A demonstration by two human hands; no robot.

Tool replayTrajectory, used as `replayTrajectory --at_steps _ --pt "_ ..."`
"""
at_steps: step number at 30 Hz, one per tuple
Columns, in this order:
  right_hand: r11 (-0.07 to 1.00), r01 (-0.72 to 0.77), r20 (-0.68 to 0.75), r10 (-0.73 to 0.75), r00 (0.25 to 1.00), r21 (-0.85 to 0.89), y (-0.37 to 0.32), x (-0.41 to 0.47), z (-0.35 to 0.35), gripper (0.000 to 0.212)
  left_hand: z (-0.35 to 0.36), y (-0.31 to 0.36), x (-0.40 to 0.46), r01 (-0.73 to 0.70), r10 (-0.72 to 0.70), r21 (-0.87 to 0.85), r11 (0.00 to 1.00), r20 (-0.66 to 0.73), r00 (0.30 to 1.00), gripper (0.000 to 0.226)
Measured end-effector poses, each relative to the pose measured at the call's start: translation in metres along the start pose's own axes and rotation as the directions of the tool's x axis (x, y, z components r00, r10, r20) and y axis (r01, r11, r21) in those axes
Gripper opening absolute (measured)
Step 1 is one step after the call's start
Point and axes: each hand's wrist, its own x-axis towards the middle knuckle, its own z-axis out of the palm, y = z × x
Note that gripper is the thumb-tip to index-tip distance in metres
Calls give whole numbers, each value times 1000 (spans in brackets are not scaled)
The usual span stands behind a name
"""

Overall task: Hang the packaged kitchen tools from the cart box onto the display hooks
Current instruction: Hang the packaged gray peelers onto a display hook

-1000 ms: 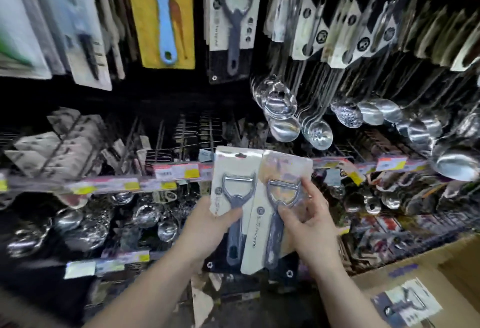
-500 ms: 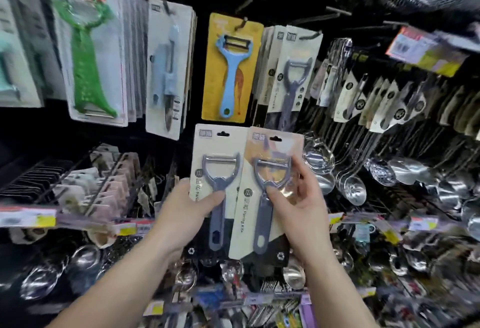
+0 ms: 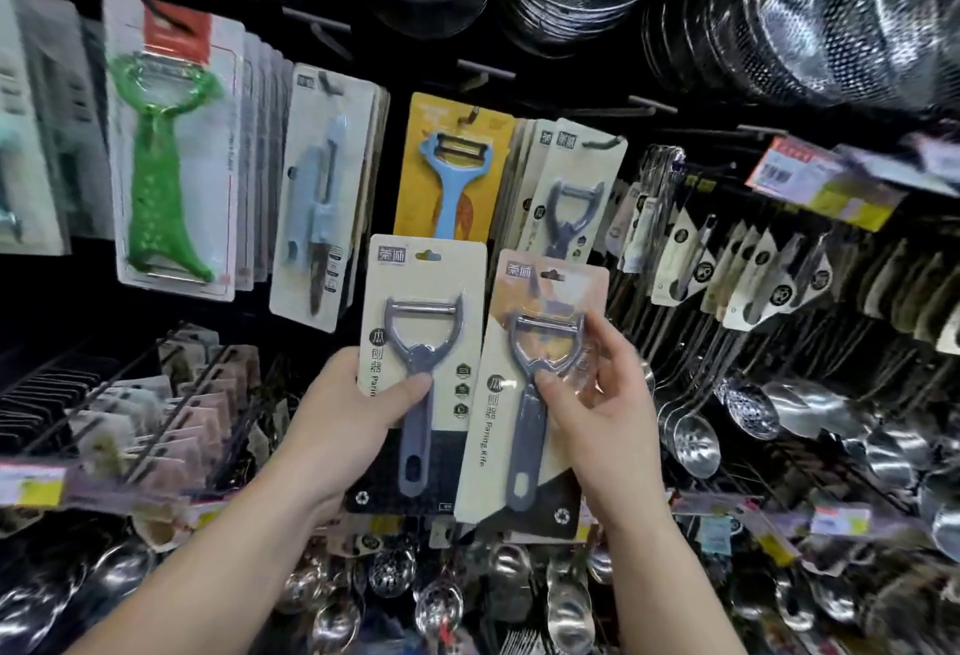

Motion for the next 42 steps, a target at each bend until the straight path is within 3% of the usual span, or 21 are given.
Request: replayTrajectory --at_steps 10,18,24,42 --pt "992 118 10 -117 993 -55 -10 41 -34 62 30 14 10 -43 40 -36 998 -79 996 23" --pt "978 208 66 -210 976 27 -34 79 -45 63 39 32 12 -92 86 -28 995 -158 984 13" --pt "965 261 71 -263 962 34 -43 98 -40 61 38 37 9 -87 80 -26 996 -202 976 23" --pt "957 273 40 -278 960 98 -31 108 -36 63 41 35 6 -46 40 -19 999 -247 968 26"
